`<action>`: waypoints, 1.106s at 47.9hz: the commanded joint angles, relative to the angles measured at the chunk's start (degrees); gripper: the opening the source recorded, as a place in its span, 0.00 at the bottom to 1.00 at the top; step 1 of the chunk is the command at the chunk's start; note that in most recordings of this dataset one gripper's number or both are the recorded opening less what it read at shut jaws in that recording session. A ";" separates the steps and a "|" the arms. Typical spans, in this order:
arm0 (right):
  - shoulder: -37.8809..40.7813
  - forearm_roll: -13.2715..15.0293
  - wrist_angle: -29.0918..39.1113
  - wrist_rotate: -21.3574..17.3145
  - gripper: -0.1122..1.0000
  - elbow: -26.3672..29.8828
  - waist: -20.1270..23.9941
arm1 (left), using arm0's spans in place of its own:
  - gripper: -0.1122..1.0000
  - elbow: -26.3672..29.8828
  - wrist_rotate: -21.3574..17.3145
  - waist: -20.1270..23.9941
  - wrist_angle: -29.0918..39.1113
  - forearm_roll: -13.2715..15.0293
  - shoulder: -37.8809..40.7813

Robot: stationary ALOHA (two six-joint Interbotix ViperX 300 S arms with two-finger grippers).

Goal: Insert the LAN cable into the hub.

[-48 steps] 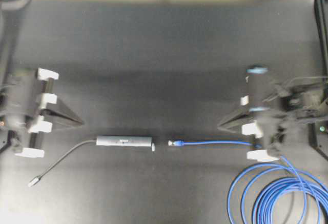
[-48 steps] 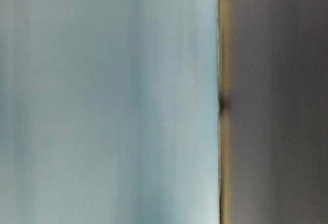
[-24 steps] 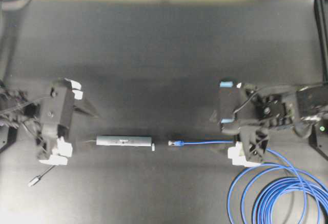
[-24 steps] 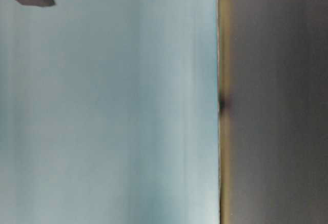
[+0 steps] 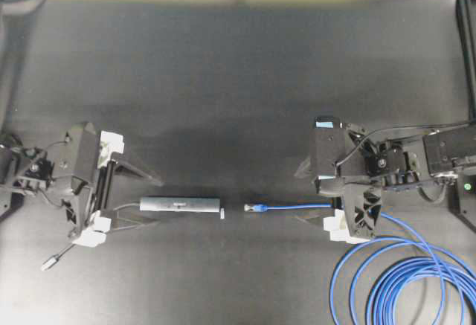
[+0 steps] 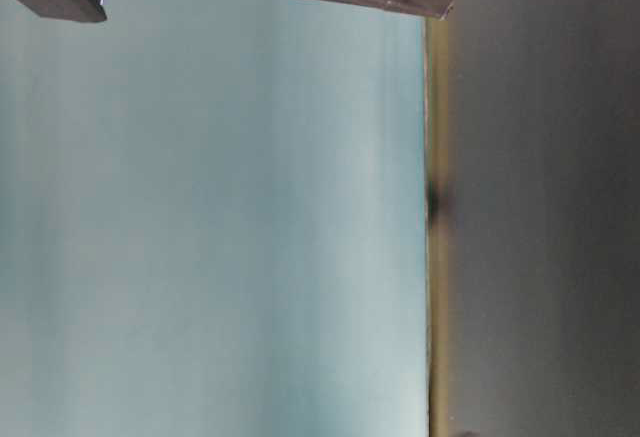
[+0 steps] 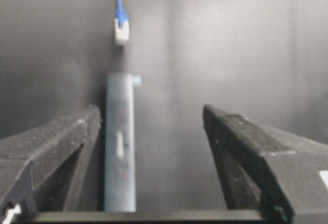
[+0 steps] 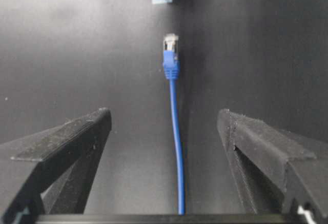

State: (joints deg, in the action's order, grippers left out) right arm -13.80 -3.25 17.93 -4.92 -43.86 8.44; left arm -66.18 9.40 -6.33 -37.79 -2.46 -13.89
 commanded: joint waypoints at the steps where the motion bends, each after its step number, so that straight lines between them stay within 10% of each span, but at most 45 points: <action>1: 0.09 0.09 -0.53 -0.70 0.83 0.35 0.26 | 0.81 0.18 0.18 0.18 -4.39 -0.18 3.34; 53: -0.26 0.09 -0.79 -6.33 0.83 -0.18 2.64 | 0.79 6.77 2.02 1.76 -21.45 -0.18 30.59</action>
State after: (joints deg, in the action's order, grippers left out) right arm -13.97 -3.16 17.58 -10.72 -44.30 10.72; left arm -60.12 11.25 -4.04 -59.06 -2.46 16.17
